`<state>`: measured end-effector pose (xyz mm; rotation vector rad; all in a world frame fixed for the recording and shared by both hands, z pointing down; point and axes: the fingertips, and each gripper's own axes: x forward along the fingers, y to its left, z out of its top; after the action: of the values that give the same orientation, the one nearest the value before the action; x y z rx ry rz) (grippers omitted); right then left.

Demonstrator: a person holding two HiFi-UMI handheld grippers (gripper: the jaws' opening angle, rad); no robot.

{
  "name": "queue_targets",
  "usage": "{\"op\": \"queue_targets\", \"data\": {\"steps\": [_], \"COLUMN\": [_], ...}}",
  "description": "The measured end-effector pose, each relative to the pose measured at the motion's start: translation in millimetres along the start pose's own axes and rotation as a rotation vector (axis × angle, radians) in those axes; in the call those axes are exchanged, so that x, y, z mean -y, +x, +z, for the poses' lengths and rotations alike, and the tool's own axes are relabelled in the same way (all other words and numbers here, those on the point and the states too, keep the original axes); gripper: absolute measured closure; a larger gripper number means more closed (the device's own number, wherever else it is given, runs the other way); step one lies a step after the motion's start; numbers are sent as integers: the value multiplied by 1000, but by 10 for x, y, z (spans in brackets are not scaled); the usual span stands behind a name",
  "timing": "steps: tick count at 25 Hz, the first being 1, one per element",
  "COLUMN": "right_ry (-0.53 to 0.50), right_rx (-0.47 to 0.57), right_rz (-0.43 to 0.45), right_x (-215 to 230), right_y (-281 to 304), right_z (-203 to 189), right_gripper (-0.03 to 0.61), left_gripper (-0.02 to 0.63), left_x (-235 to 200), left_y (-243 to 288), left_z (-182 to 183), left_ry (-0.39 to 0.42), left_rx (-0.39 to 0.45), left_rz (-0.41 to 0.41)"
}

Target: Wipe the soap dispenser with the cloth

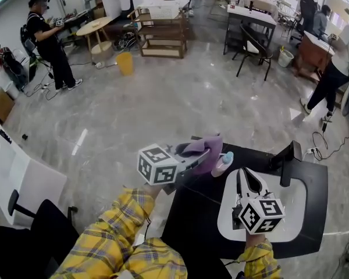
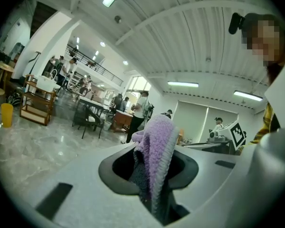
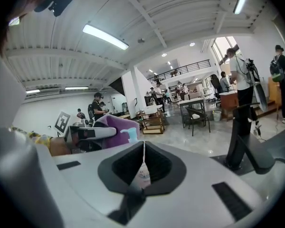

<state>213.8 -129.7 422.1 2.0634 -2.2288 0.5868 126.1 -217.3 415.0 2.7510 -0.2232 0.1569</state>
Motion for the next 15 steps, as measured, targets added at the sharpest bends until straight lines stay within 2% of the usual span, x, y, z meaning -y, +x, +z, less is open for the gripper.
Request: {"op": "queue_targets", "data": {"steps": [8,11,15], "right_ry": [5,1,5], "right_rx": [-11,-31,-59], "right_rz": [26,22,26], "right_x": [49,49,40], "right_y": [184,260,347], "right_z": [-79,-159,-250], "right_gripper": [571,571,571], "left_gripper": [526,526,526], "left_x": [50,70,61], "left_y": [167,165,222], "left_z": [-3,-24,-110], "left_ry": [32,49,33], "left_rx": [-28,-55,-105], "left_rz": [-93,-140,-193]}}
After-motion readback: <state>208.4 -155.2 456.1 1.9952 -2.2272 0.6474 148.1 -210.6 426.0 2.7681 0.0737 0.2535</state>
